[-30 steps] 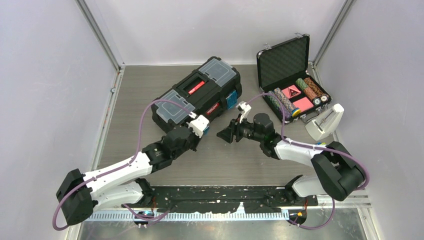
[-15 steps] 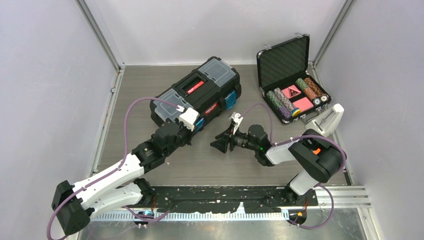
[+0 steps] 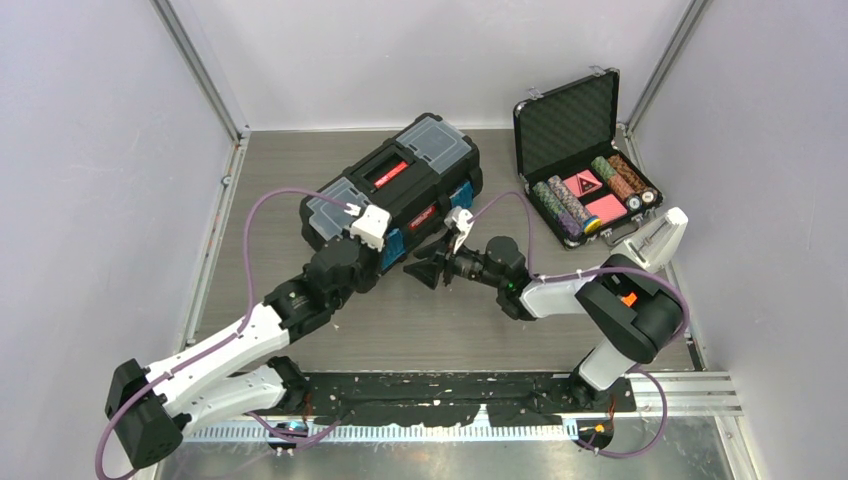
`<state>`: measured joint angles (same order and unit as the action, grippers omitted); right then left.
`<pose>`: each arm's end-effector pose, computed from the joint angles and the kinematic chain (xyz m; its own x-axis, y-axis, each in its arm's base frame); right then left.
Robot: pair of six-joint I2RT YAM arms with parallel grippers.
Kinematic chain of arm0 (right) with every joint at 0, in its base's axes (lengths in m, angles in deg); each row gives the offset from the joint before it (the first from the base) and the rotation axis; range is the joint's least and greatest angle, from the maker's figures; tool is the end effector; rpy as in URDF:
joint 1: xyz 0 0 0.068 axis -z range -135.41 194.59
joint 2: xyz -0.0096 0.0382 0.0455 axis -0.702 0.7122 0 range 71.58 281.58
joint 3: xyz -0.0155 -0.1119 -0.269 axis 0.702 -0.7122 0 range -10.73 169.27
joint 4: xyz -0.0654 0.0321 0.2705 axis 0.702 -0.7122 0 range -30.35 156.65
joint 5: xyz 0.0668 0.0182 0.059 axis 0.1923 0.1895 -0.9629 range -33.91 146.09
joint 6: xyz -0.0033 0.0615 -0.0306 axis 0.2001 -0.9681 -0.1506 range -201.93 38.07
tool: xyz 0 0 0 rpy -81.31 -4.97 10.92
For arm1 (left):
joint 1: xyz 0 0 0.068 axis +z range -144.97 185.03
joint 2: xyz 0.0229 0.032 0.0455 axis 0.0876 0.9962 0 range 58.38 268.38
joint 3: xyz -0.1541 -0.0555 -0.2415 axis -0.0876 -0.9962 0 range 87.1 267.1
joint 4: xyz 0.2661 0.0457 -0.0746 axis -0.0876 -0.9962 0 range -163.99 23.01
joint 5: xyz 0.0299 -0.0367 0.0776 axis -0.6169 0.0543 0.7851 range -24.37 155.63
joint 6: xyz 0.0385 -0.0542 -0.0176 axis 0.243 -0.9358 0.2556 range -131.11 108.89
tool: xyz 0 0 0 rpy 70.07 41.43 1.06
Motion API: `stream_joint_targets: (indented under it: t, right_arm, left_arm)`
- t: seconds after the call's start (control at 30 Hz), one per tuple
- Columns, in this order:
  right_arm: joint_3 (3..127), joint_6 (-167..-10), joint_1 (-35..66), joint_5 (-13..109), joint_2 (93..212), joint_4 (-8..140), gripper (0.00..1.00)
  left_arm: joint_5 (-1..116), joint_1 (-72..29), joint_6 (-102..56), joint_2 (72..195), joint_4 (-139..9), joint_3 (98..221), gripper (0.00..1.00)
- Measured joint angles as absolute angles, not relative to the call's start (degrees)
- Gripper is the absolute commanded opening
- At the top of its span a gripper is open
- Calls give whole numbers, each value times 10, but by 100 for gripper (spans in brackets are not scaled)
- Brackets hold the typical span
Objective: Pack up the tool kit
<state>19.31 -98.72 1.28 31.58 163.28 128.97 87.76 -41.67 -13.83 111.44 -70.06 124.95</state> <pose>0.2255 0.2442 0.1938 -0.2594 0.1167 -0.9587 -0.8890 0.3590 0.2843 0.1798 -0.1602 0.2892 -0.2353 0.1855 -0.9541 0.4181 0.9055 0.0730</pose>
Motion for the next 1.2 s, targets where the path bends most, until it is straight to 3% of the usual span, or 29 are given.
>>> stream_joint_targets:
  t: [0.13, 0.47, 0.83, 1.2]
  right_arm:
    - [208, -986, 10, 322, 1642, 1279, 54]
    - [226, -988, -3, 344, 1682, 1263, 52]
    - [265, -1022, -4, 346, 1656, 1191, 51]
    - [355, -1031, -4, 349, 1615, 1063, 49]
  left_arm:
    - [886, -419, -143, 1114, -701, 1264, 43]
    - [934, -410, -149, 1125, -701, 1277, 38]
    - [929, -410, -152, 1099, -739, 1282, 51]
    - [918, -410, -152, 1065, -790, 1290, 52]
